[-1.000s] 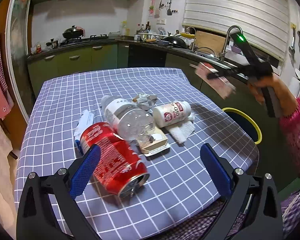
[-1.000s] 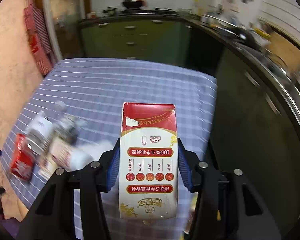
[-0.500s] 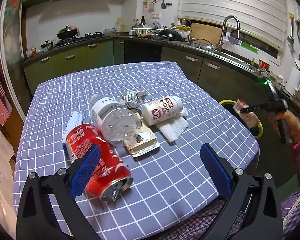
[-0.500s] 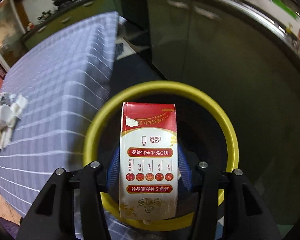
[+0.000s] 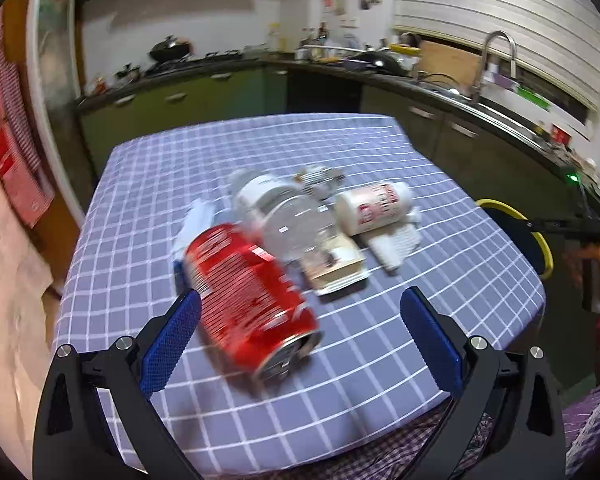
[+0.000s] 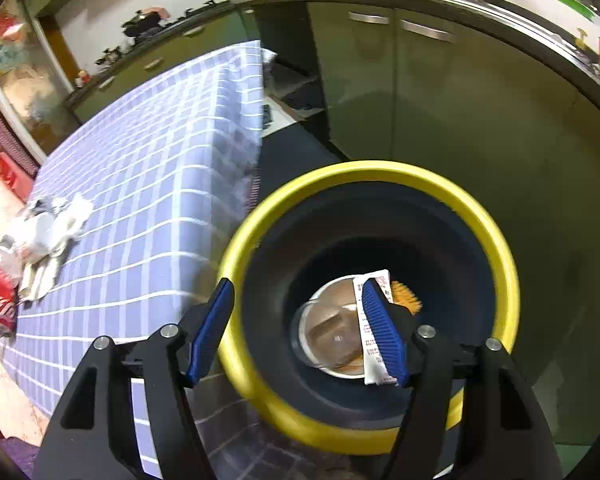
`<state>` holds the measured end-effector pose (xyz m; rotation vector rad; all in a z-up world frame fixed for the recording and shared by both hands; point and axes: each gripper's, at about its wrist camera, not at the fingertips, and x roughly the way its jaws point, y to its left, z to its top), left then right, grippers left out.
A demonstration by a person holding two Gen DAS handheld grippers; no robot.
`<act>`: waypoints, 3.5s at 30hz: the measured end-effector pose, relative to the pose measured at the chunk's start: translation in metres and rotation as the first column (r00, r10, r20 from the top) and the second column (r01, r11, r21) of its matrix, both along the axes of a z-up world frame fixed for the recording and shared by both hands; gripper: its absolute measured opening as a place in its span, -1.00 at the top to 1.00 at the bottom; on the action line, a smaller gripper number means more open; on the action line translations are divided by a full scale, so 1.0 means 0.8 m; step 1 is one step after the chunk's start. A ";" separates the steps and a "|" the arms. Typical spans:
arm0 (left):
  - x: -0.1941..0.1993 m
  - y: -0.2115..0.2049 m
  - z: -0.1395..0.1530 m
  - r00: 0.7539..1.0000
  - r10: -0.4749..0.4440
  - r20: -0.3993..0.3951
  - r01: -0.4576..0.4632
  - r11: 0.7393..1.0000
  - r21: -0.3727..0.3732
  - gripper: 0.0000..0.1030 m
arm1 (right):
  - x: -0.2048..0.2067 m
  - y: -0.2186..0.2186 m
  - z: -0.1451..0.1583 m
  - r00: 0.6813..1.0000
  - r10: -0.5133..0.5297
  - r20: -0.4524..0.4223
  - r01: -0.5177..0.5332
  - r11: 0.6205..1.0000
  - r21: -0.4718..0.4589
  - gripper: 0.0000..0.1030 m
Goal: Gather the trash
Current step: 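Carry the milk carton to the bin and release it with the right gripper, then move the left gripper to the crushed red Coke can and grasp it, then carry the Coke can over the yellow-rimmed bin and open the left gripper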
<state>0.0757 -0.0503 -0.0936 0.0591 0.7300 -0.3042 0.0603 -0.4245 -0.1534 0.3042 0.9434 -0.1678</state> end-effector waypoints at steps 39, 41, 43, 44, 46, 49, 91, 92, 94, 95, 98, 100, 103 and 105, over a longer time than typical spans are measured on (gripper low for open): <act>0.116 0.021 -0.075 0.911 0.219 -0.350 -0.244 0.969 -0.028 -0.51 | 0.015 0.046 0.019 0.988 0.149 0.044 -0.150 0.988 0.027 -0.30; 0.114 0.021 -0.074 0.914 0.218 -0.343 -0.237 0.971 -0.016 -0.51 | 0.014 0.046 0.020 0.988 0.149 0.047 -0.151 0.988 0.027 -0.30; 0.106 0.023 -0.073 0.915 0.219 -0.337 -0.231 0.973 0.006 -0.50 | 0.014 0.046 0.022 0.987 0.152 0.049 -0.153 0.988 0.027 -0.30; 0.102 0.025 -0.072 0.915 0.225 -0.335 -0.232 0.972 0.017 -0.50 | 0.014 0.046 0.022 0.987 0.153 0.049 -0.154 0.988 0.027 -0.30; 0.094 0.032 -0.069 0.916 0.233 -0.328 -0.235 0.971 0.031 -0.50 | 0.015 0.047 0.021 0.987 0.155 0.050 -0.156 0.987 0.029 -0.30; 0.080 0.040 -0.061 0.923 0.235 -0.304 -0.236 0.971 0.034 -0.50 | 0.016 0.050 0.020 0.986 0.161 0.049 -0.163 0.986 0.033 -0.30; 0.099 -0.540 -0.031 0.737 -0.638 -0.223 0.643 0.764 -0.059 -0.70 | -0.160 -0.150 0.036 0.957 -0.246 0.152 0.231 0.967 0.111 -0.38; 0.100 -0.540 -0.031 0.743 -0.630 -0.225 0.634 0.771 -0.068 -0.71 | -0.159 -0.153 0.036 0.957 -0.243 0.156 0.227 0.967 0.117 -0.38; 0.100 -0.528 -0.024 0.754 -0.621 -0.213 0.619 0.781 -0.085 -0.80 | -0.156 -0.155 0.038 0.958 -0.232 0.170 0.213 0.969 0.125 -0.38; 0.101 -0.515 -0.021 0.764 -0.612 -0.205 0.608 0.789 -0.087 -0.81 | -0.154 -0.155 0.040 0.957 -0.227 0.180 0.205 0.970 0.129 -0.38; 0.095 -0.468 0.005 0.808 -0.567 -0.163 0.557 0.824 -0.102 -0.82 | -0.145 -0.151 0.045 0.957 -0.203 0.208 0.177 0.975 0.135 -0.38; 0.089 -0.438 0.020 0.832 -0.539 -0.135 0.528 0.842 -0.111 -0.87 | -0.138 -0.145 0.048 0.957 -0.184 0.223 0.157 0.979 0.130 -0.39; 0.073 -0.378 0.045 0.876 -0.476 -0.079 0.466 0.877 -0.119 -0.88 | -0.129 -0.130 0.049 0.961 -0.148 0.234 0.119 0.984 0.132 -0.39; 0.063 -0.335 0.060 0.899 -0.435 -0.046 0.427 0.896 -0.121 -0.89 | -0.122 -0.115 0.048 0.964 -0.125 0.233 0.098 0.987 0.125 -0.39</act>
